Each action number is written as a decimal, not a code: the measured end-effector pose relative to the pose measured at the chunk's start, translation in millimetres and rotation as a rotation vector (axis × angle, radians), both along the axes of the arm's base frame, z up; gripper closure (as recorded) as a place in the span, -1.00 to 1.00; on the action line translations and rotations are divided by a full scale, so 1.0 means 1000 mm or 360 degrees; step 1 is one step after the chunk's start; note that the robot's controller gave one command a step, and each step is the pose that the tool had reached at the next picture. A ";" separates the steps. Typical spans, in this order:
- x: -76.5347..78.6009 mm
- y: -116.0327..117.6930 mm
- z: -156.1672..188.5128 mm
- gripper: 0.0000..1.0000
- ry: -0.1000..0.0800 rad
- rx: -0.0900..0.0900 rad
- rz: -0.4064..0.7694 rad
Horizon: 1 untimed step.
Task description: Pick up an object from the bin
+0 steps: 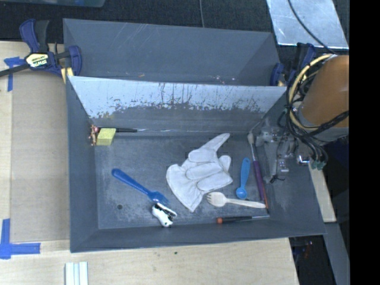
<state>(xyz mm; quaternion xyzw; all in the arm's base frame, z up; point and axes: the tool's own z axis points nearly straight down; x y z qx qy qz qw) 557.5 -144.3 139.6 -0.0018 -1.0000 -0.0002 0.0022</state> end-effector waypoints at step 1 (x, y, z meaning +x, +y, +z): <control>0.002 0.001 0.005 -1.00 -0.0013 -0.0002 0.0007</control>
Offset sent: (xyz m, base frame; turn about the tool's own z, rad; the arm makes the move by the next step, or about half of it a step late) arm 0.0333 0.0015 -0.0696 -0.5289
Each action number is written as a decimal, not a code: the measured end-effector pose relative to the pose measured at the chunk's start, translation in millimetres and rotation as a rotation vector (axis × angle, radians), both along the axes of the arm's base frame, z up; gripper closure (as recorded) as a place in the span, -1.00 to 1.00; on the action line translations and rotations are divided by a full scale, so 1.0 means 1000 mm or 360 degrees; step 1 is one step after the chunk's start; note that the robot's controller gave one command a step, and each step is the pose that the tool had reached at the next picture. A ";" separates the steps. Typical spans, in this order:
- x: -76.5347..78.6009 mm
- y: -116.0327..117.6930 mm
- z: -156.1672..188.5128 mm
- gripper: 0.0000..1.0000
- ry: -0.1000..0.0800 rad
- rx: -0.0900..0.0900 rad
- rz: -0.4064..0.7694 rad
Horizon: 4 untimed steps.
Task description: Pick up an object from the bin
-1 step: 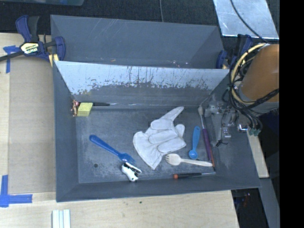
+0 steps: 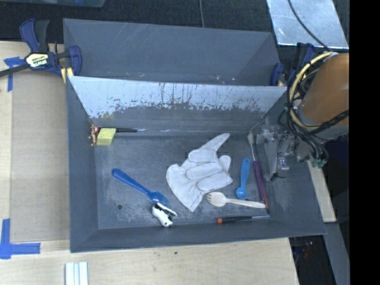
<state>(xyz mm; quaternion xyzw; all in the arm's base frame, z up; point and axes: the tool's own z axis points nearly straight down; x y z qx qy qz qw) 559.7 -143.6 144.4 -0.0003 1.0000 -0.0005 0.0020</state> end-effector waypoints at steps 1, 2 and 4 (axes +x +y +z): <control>0.032 0.001 -0.074 -1.00 0.0000 -0.0003 0.0827; 0.029 0.000 -0.042 -1.00 -0.0009 -0.0008 0.0834; 0.041 0.026 -0.074 -1.00 -0.0012 -0.0009 0.1173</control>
Offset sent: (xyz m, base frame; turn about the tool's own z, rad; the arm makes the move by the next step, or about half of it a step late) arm 0.0275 0.0004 -0.0427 -0.5266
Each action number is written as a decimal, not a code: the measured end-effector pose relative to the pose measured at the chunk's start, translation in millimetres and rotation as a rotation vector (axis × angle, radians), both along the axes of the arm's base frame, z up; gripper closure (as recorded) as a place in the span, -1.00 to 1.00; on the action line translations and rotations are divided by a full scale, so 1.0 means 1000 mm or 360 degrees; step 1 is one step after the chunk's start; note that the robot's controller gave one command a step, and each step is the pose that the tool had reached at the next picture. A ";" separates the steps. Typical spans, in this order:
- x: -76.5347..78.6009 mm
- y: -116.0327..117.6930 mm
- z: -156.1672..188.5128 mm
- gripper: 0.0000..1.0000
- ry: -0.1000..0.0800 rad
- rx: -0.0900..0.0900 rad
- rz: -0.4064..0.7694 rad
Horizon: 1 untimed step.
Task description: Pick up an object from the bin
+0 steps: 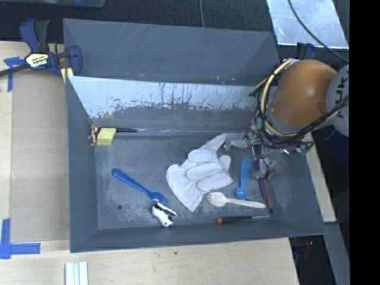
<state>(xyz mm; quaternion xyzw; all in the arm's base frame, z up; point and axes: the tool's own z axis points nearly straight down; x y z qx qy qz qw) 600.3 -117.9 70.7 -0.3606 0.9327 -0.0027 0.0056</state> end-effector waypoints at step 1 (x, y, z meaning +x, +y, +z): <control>0.008 0.005 0.001 1.00 -0.0012 -0.0002 0.0202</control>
Offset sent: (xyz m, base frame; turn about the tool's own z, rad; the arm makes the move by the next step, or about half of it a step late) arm 0.0000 0.0000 0.0000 0.0000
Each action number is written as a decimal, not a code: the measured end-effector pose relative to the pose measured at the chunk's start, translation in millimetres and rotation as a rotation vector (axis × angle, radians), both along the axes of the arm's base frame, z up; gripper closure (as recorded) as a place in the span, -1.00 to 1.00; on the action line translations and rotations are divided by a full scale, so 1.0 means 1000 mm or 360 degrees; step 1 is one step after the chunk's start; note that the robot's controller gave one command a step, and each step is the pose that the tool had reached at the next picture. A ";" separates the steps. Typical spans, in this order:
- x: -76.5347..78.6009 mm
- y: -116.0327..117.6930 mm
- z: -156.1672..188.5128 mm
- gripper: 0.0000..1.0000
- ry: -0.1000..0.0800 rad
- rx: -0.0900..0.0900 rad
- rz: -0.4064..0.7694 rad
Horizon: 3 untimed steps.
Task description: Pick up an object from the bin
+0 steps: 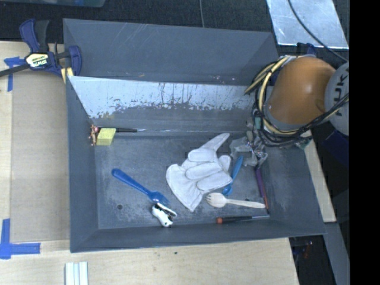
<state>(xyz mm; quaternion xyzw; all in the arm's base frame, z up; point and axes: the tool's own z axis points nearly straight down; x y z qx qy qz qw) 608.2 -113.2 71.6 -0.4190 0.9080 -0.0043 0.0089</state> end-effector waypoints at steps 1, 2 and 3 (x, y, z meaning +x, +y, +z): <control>0.000 0.000 0.000 1.00 0.0000 0.0000 -0.0001; -0.002 0.000 0.041 1.00 0.0014 0.0003 -0.0003; 0.000 0.000 0.096 1.00 0.0001 0.0000 -0.0003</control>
Offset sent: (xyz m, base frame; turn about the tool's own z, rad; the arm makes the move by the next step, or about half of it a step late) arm 0.0000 -0.0002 0.0792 0.0004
